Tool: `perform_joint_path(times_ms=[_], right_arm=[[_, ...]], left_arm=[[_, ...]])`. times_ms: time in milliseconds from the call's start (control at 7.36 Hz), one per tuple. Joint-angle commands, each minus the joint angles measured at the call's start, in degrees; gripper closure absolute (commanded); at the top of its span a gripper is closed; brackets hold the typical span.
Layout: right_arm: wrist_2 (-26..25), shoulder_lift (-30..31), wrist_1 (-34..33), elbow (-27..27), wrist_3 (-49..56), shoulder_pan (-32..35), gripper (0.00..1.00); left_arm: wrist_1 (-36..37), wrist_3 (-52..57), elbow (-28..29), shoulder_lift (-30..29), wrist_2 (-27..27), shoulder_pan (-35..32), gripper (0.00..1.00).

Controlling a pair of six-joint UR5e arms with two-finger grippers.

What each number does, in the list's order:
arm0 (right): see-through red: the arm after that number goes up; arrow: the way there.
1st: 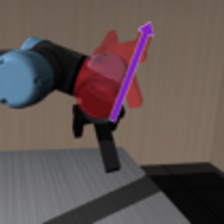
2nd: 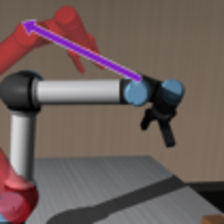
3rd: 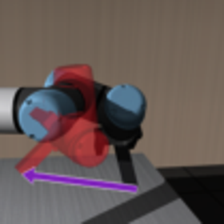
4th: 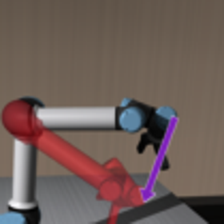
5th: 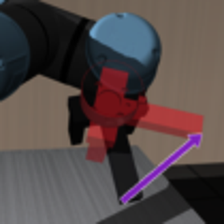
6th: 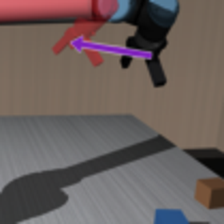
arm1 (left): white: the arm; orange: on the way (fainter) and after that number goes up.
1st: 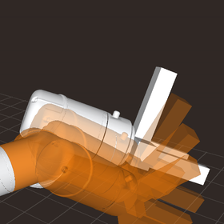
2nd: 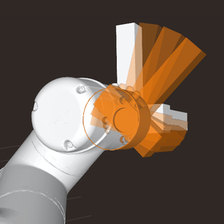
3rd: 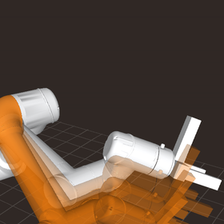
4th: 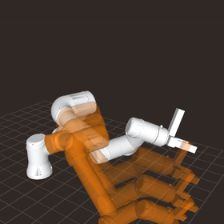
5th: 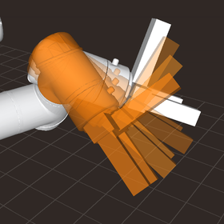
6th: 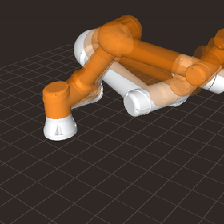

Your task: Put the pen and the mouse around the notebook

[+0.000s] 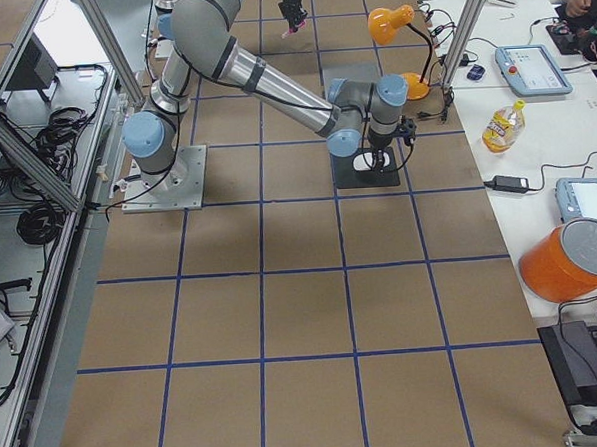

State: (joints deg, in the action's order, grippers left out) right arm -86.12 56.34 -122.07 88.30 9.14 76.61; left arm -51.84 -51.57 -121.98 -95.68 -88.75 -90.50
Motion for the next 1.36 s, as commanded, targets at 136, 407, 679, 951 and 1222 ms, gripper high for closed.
perform_joint_path(times_ms=[136,407,679,951,1222], right_arm=[[0.6,-1.76,0.16,-0.06,-0.97,0.47,0.64],[0.25,-2.64,0.08,0.29,-0.71,0.38,0.18],[0.25,-1.85,0.16,-0.32,-0.7,0.29,0.0],[-0.36,4.09,6.35,-0.32,-0.88,0.2,0.0],[-0.63,12.0,15.77,-0.41,-1.4,0.38,0.0]], left_arm=[[-0.19,-41.14,4.71,-3.62,7.61,-10.38,1.0],[1.29,-49.45,6.83,-7.83,7.63,-16.52,1.0],[1.91,-58.5,11.65,-13.1,7.71,-19.01,1.0],[1.65,-62.86,14.04,-16.81,6.84,-20.15,1.0],[2.0,-63.12,14.75,-18.49,4.22,-22.08,1.0]])
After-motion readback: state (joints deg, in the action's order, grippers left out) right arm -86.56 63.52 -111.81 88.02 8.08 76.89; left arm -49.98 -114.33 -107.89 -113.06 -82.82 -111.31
